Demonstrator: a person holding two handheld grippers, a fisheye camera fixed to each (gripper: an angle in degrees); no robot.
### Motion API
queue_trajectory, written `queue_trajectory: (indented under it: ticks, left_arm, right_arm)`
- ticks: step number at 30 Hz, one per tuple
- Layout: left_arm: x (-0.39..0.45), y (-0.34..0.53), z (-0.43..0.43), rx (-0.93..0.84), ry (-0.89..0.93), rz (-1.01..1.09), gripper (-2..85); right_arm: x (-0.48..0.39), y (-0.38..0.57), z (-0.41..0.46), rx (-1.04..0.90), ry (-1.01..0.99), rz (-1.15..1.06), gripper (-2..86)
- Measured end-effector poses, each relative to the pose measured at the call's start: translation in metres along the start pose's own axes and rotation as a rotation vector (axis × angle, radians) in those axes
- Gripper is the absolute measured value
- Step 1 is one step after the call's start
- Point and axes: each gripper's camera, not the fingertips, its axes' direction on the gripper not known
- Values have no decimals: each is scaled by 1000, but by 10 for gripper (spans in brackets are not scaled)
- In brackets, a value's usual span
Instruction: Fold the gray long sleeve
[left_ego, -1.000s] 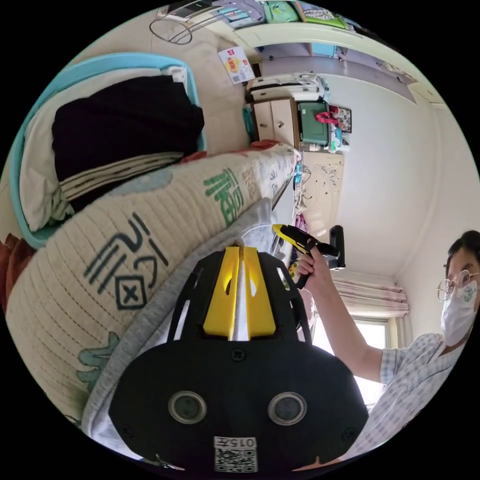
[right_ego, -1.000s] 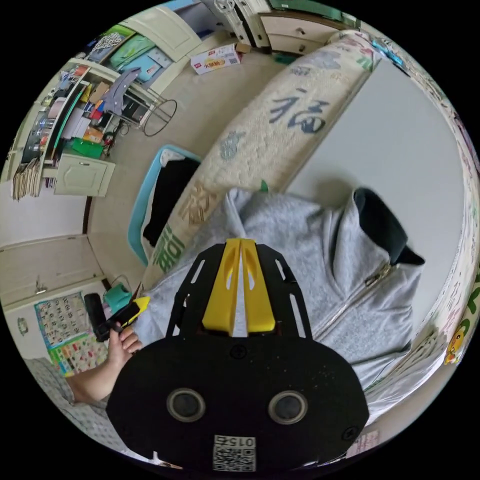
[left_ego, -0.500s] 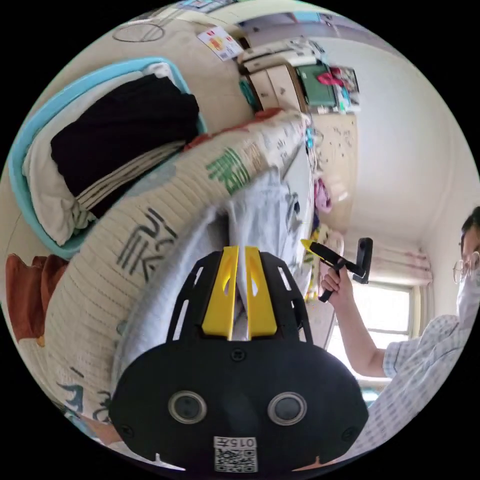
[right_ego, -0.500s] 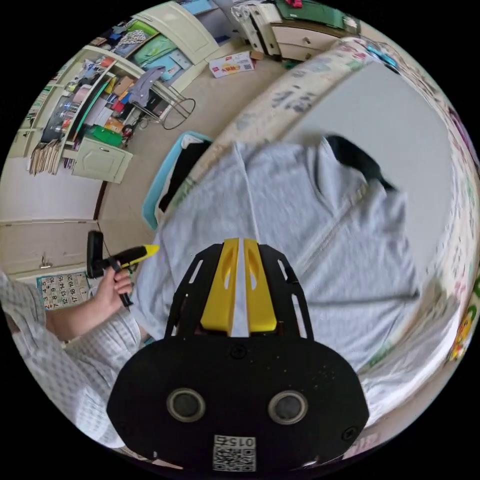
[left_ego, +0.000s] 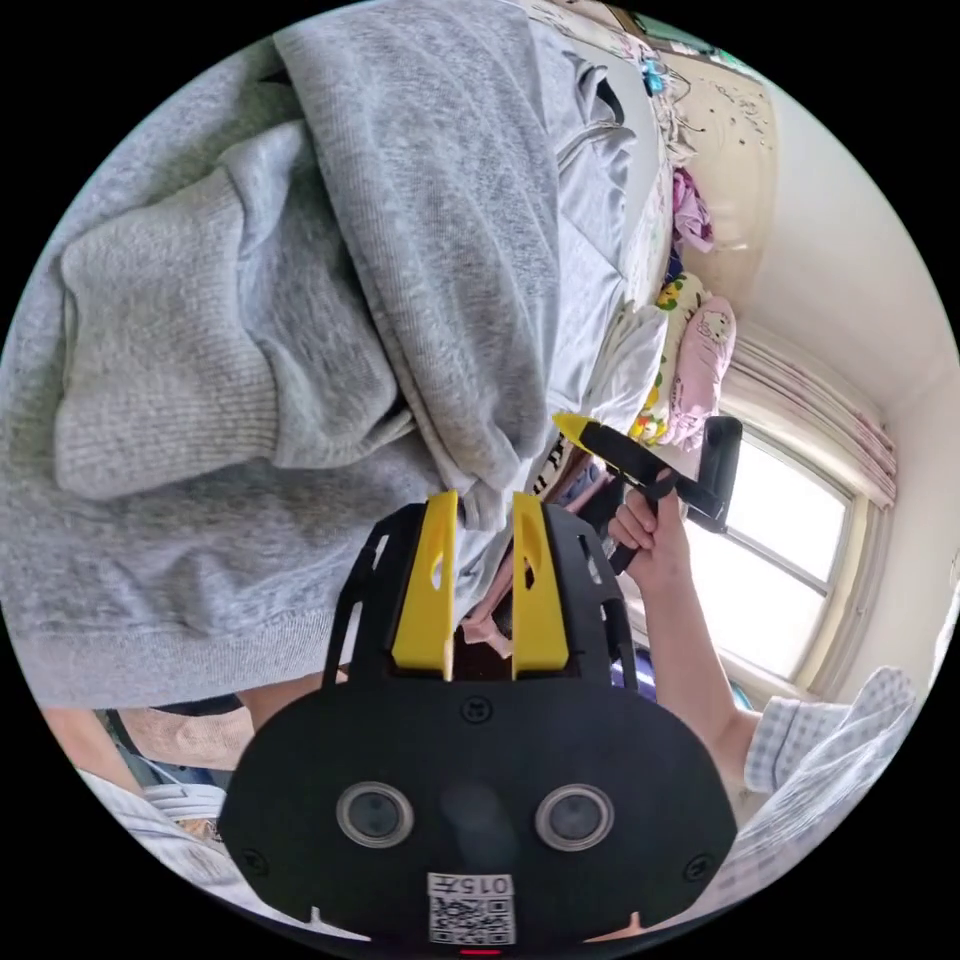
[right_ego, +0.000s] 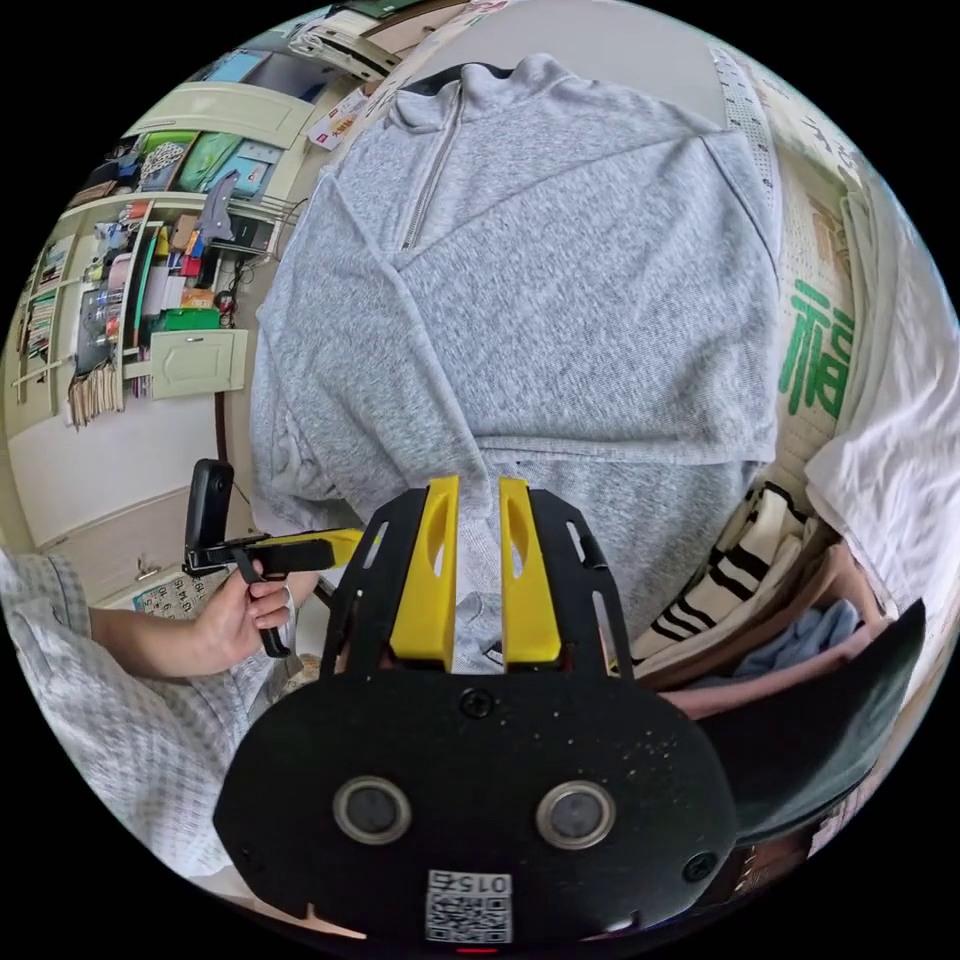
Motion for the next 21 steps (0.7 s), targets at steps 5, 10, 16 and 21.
queue_trajectory:
  ticks: [5, 10, 16, 21]
  left_arm:
    - [14, 10, 7, 140, -28, -107, 80]
    - [32, 21, 8, 181, -68, -121, 24]
    - [53, 36, -4, 171, -134, -146, 0]
    - [72, 32, -4, 159, -215, -135, 2]
  right_arm:
    - [-1, 5, 8, -57, -37, -84, 67]
    - [-4, 20, -6, 18, 0, -105, 28]
    - [-29, 26, -19, 13, 226, -176, 3]
    - [-43, 25, -15, -35, 297, -206, 5]
